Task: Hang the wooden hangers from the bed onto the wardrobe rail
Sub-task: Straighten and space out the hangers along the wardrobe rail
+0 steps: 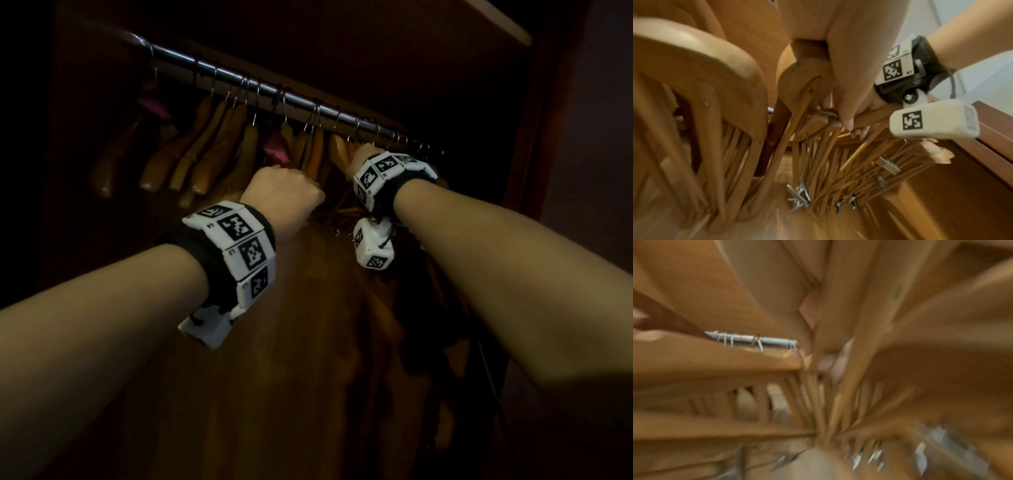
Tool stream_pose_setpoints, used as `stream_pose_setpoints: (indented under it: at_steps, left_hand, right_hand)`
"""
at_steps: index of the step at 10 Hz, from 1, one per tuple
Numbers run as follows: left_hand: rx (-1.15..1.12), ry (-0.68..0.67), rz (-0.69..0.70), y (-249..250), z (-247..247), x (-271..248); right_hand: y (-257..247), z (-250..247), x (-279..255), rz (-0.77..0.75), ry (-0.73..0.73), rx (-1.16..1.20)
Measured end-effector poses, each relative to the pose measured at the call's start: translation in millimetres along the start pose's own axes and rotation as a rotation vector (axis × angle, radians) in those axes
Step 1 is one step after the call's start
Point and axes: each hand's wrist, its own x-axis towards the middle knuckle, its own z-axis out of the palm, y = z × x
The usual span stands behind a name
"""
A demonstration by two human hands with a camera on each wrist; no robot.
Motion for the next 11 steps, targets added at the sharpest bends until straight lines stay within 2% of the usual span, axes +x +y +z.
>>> stream_pose_setpoints:
  at_steps: [1,2,4,5,8,9,10,11]
  left_hand:
    - [-0.020,0.037,0.000,4,5,5]
    - [-0.050,0.046,0.006,6,6,4]
    - [-0.048,0.006,-0.010,18,4,8]
    - [-0.059,0.011,-0.025,22,5,9]
    - [-0.069,0.021,-0.033,22,7,8]
    - [-0.098,0.040,-0.039,24,5,7]
    - [-0.151,0.053,-0.067,31,3,9]
    - [-0.181,0.031,-0.103,41,2,16]
  right_hand:
    - [9,10,7,-0.006,0.043,-0.008]
    - [9,28,3,0.115,0.004,0.049]
    - [16,55,-9,0.025,-0.074,0.121]
    - [23,58,-23,0.003,-0.029,0.152]
    - [46,17,-64,-0.130,0.379,0.408]
    - [68,11,-74,-0.078,0.383,0.368]
    - [95,10,-80,0.010,0.271,0.266]
    - [116,9,-81,0.056,0.178,0.261]
